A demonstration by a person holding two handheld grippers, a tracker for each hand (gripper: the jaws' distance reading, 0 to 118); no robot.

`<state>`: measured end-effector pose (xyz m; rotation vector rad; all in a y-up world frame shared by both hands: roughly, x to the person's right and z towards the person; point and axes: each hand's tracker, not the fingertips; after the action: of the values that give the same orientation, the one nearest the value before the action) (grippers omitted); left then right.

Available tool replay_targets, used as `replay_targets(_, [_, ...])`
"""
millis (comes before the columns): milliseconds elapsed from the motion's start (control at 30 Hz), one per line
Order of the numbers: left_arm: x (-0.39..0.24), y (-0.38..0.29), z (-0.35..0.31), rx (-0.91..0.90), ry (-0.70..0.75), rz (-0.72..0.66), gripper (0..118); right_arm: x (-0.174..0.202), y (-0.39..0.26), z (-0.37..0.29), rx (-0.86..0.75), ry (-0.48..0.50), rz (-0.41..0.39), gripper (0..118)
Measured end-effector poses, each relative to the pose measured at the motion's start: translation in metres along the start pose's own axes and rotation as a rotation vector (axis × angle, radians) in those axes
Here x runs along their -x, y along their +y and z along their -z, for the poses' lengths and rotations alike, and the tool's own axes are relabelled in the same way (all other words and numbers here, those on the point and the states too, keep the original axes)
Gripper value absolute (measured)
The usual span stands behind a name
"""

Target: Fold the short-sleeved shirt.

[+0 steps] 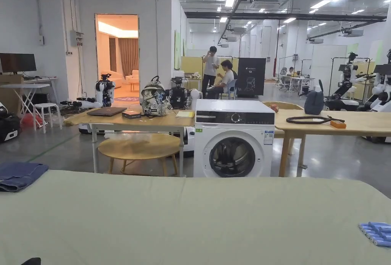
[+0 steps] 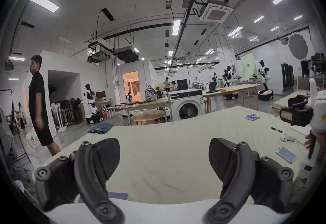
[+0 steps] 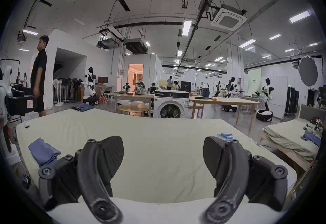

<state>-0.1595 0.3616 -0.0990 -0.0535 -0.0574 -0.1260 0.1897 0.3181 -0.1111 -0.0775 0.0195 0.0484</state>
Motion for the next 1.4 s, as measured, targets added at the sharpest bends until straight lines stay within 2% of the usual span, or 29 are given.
replay_targets(233, [0.0,0.002,-0.003,-0.028,-0.01,-0.018,103,0.002,0.009,-0.001,0.014,-0.026,0.016,95])
replay_targets(300, [0.001,0.004,-0.005,-0.045,0.027,-0.04,103,0.003,0.011,-0.001,0.015,-0.045,0.005,95])
replay_targets(467, [0.009,0.008,-0.008,-0.06,-0.005,-0.105,103,0.007,0.013,-0.003,0.016,-0.035,-0.022,95])
replay_targets(700, [0.005,0.004,-0.007,-0.055,-0.001,-0.056,103,0.009,0.013,-0.002,0.015,-0.023,-0.01,95])
replay_targets(933, [0.002,0.008,-0.004,-0.049,0.004,-0.071,103,0.001,0.017,0.007,0.096,-0.001,0.066,95])
replay_targets(1033, [0.003,0.007,-0.004,-0.04,0.007,-0.084,103,-0.008,0.016,0.011,0.113,0.035,0.199,95])
replay_targets(1100, [0.003,0.007,-0.003,-0.033,-0.01,-0.089,103,-0.008,0.018,0.016,0.174,-0.003,0.241,95])
replay_targets(1400, [0.001,0.008,-0.001,-0.024,-0.038,-0.115,103,-0.011,0.021,0.016,0.197,-0.004,0.261,95])
